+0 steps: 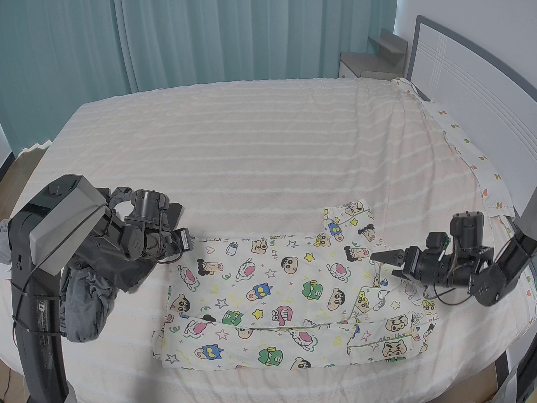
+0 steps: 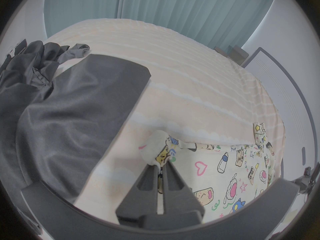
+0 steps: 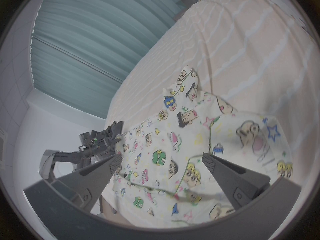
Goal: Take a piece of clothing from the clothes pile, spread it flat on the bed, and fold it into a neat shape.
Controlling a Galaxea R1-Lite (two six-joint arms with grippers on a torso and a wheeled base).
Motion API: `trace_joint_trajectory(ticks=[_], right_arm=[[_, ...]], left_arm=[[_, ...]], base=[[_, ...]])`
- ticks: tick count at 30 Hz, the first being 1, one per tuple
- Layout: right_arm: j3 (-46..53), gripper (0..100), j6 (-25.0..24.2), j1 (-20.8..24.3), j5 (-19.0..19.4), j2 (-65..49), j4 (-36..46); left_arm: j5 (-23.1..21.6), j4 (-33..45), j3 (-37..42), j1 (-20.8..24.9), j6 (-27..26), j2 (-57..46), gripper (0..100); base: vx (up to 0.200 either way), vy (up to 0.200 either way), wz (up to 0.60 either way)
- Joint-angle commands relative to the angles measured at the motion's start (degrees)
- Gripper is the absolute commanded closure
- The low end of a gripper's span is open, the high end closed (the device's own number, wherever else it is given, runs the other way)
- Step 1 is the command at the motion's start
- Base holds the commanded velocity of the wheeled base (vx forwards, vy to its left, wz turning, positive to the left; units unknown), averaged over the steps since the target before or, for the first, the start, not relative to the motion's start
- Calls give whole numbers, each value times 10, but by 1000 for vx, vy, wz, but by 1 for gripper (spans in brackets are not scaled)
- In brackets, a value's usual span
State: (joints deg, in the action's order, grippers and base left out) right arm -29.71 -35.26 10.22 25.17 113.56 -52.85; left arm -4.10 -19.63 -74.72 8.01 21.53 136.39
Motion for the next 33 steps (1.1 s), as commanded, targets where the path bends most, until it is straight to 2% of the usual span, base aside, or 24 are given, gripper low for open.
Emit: trace_joint_trajectory(ticks=[1, 5, 9, 10, 11, 12, 15, 17, 20, 33], right_arm=[[-240, 0, 92, -39, -26, 105, 203], [-345, 0, 106, -32, -71, 178, 242], [-403, 0, 110, -23, -77, 215, 263], [-436, 0, 116, -20, -77, 233, 303], [-436, 0, 116, -20, -77, 233, 303], [-469, 0, 132, -19, -78, 248, 334], [-511, 0, 152, -19, -89, 270, 354], [-557, 0, 173, -20, -138, 298, 366], [-591, 0, 177, -21, -157, 313, 368], [-621, 0, 179, 5, -155, 338, 359]], left_arm=[[16, 8, -8, 0, 2, -21, 100], [18, 12, -12, 1, 3, -24, 100], [19, 13, -11, 4, 3, -24, 100], [19, 13, -11, 5, 3, -25, 100], [19, 13, -11, 5, 3, -25, 100], [19, 13, -11, 8, 3, -25, 100], [19, 15, -9, 11, 3, -25, 100], [19, 15, -5, 20, 4, -25, 100], [20, 15, -7, 26, 5, -25, 100], [23, 15, -10, 29, 5, -31, 100]], base=[[0, 0, 0], [0, 0, 0], [0, 0, 0], [0, 0, 0], [0, 0, 0], [0, 0, 0], [0, 0, 0], [0, 0, 0], [0, 0, 0], [0, 0, 0]])
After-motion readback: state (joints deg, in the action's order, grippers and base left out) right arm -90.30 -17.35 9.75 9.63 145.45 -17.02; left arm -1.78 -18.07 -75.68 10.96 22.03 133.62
